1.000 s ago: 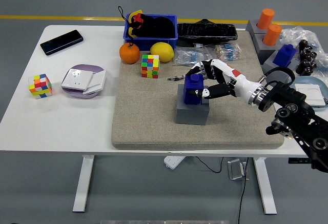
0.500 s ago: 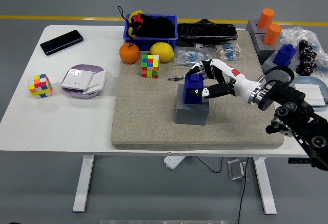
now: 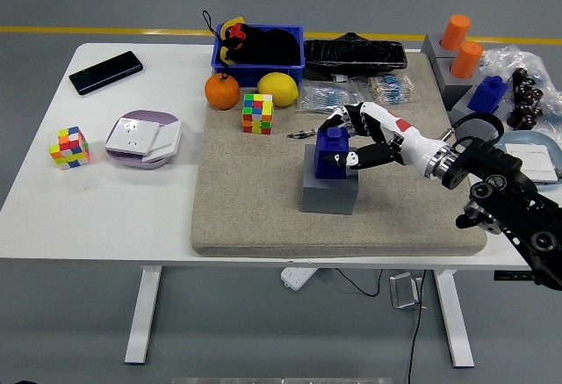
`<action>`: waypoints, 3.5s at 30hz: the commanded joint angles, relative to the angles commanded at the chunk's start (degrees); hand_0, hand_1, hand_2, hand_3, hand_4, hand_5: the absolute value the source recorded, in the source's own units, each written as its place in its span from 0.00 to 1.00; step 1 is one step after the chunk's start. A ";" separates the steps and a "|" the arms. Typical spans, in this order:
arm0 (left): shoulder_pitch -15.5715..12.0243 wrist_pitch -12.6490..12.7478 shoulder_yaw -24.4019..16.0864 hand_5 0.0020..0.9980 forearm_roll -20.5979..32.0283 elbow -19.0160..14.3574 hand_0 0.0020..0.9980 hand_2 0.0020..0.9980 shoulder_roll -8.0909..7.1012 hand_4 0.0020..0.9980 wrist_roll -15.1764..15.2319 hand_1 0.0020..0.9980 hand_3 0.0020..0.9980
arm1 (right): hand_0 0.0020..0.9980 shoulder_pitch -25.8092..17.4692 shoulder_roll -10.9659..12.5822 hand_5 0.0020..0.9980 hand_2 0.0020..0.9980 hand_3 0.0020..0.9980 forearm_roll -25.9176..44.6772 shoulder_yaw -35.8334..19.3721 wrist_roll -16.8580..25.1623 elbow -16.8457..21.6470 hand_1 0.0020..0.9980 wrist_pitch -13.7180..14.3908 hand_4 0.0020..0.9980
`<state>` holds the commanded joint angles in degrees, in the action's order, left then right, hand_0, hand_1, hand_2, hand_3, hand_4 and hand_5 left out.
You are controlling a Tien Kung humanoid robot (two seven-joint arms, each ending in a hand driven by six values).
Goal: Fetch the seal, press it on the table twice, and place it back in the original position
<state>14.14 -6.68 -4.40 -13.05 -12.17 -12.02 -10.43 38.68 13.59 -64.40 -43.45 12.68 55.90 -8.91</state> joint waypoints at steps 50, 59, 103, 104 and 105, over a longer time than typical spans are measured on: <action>0.06 -0.18 -0.14 0.24 -0.13 -0.02 0.72 0.68 0.19 0.72 -0.05 0.70 0.76 | 0.86 0.22 -0.26 0.06 0.86 0.88 -2.14 0.65 1.03 -0.97 0.86 -2.20 1.00; 0.04 -0.24 -0.04 0.24 -0.03 0.02 0.73 0.68 0.18 0.72 -0.09 0.70 0.76 | 0.93 -0.04 -0.05 0.27 0.91 0.94 -3.45 -0.55 0.78 0.39 0.91 -2.45 1.00; 0.30 0.42 -0.70 0.24 -0.01 0.15 0.73 0.68 -0.95 0.71 -0.16 0.70 0.76 | 0.97 -28.39 14.44 0.65 0.93 0.92 -9.50 -51.14 -6.36 12.03 0.94 -6.27 1.00; 0.35 0.47 -0.46 0.24 0.10 0.15 0.73 0.68 -0.95 0.71 -0.17 0.70 0.76 | 0.94 -29.12 14.11 0.68 0.87 0.84 -9.78 -52.70 -6.39 12.11 0.90 -6.11 1.00; 0.39 0.48 -0.33 0.24 0.15 0.13 0.73 0.68 -0.93 0.71 -0.18 0.70 0.76 | 0.94 -29.62 13.85 0.68 0.87 0.84 -9.94 -53.93 -6.43 12.18 0.90 -6.00 1.00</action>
<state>14.53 -6.20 -4.73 -12.89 -12.04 -12.96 -10.61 9.06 27.44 -74.33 -97.38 6.25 68.07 -14.91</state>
